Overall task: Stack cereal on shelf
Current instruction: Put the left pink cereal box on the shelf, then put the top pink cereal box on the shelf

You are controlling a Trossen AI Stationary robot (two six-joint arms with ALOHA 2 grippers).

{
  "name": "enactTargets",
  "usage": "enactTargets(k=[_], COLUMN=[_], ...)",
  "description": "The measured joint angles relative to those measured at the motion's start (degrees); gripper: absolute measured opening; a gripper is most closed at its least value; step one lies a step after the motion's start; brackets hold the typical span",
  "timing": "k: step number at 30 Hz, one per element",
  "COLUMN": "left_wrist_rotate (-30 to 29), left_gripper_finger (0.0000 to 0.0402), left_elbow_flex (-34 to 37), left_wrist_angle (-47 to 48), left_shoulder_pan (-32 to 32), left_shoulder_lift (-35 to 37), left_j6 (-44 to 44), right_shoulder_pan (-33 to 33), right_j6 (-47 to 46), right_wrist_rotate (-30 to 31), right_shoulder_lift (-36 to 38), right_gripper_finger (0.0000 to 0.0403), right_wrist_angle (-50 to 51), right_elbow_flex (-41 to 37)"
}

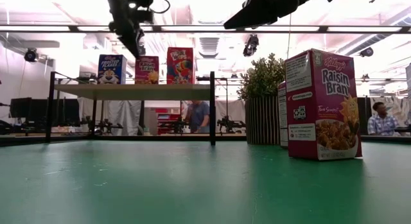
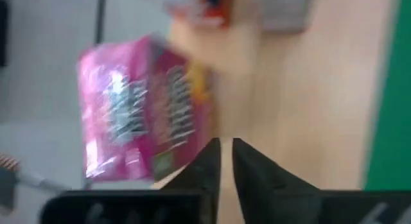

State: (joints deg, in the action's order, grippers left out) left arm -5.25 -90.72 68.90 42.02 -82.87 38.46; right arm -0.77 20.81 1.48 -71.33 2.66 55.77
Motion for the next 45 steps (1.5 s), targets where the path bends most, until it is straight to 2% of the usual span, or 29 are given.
enactTargets(k=[3,16,20,39,45], left_wrist_rotate=[-4.4,-5.0,-8.3,-4.6,-4.1], left_gripper_finger=[0.0004,0.0002,0.0001,0.0001,0.0001], left_elbow_flex=[1.6,1.9,2.0,2.0,2.0], left_wrist_angle=[-2.2,-4.5,-4.5,-4.6,-4.5], left_shoulder_pan=[0.0,0.2,0.3,0.3,-1.8], left_shoulder_lift=[0.0,0.0,0.0,0.3,1.5], left_j6=[0.0,0.1,0.4,-0.3,-6.3], right_shoulder_pan=[0.0,0.0,0.0,0.0,0.0], right_j6=[0.0,0.2,0.2,-0.5,-1.6], right_wrist_rotate=[0.0,0.0,0.0,0.0,0.0], right_shoulder_lift=[0.0,0.0,0.0,0.0,0.0], right_gripper_finger=[0.0012,0.0012,0.0012,0.0012,0.0012], right_wrist_angle=[0.0,0.0,0.0,0.0,0.0], right_elbow_flex=[0.0,0.0,0.0,0.0,0.0])
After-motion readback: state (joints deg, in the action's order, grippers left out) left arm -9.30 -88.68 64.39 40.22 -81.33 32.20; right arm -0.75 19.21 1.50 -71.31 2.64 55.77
